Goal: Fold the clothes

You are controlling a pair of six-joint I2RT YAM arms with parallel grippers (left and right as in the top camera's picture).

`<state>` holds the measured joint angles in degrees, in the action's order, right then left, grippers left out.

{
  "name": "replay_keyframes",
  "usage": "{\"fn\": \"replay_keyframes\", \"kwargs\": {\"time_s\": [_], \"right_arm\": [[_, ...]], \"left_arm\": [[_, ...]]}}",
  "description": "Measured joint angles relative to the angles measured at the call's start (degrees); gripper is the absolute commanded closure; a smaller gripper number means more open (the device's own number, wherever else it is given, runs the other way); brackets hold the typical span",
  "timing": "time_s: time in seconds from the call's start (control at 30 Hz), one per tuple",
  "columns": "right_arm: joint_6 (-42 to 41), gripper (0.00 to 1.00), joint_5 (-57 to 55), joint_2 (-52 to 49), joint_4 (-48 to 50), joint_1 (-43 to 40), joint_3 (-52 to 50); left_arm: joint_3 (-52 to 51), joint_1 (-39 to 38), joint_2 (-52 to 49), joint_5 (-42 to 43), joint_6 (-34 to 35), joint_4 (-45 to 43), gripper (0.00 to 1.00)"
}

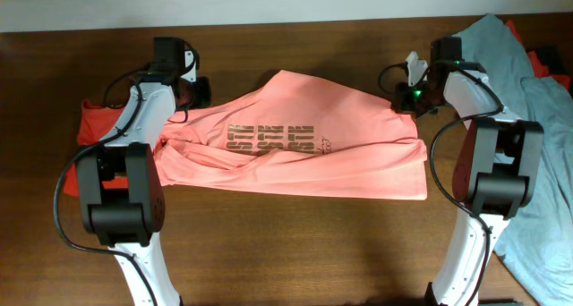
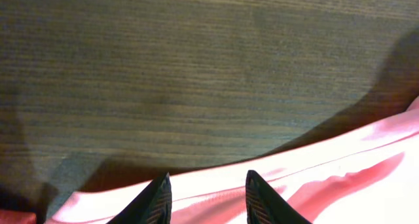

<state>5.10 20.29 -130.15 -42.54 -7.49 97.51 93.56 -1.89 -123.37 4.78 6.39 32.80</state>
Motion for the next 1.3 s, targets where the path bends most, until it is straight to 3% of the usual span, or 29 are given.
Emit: {"fn": "replay_keyframes", "kwargs": {"time_s": [0.4, 0.77, 0.97, 1.1, 1.3], "right_arm": [[-0.2, 0.96, 0.2, -0.2, -12.3, 0.0, 8.3], [-0.2, 0.96, -5.9, 0.0, -33.1, 0.0, 14.9], [-0.1, 0.96, -8.1, 0.0, -34.6, 0.0, 14.9], [-0.1, 0.96, -8.5, 0.0, -34.6, 0.0, 14.9], [0.0, 0.96, -8.5, 0.0, -34.6, 0.0, 14.9]], "left_arm": [[0.0, 0.0, 0.0, 0.2, 0.0, 7.0, 0.63], [0.0, 0.0, 0.0, 0.5, 0.0, 12.4, 0.63], [0.0, 0.0, 0.0, 7.4, -0.2, 8.0, 0.39], [0.8, -0.8, 0.0, 13.6, -4.4, 4.8, 0.32], [5.7, -7.3, 0.0, 12.4, -14.2, 0.4, 0.26]]}}
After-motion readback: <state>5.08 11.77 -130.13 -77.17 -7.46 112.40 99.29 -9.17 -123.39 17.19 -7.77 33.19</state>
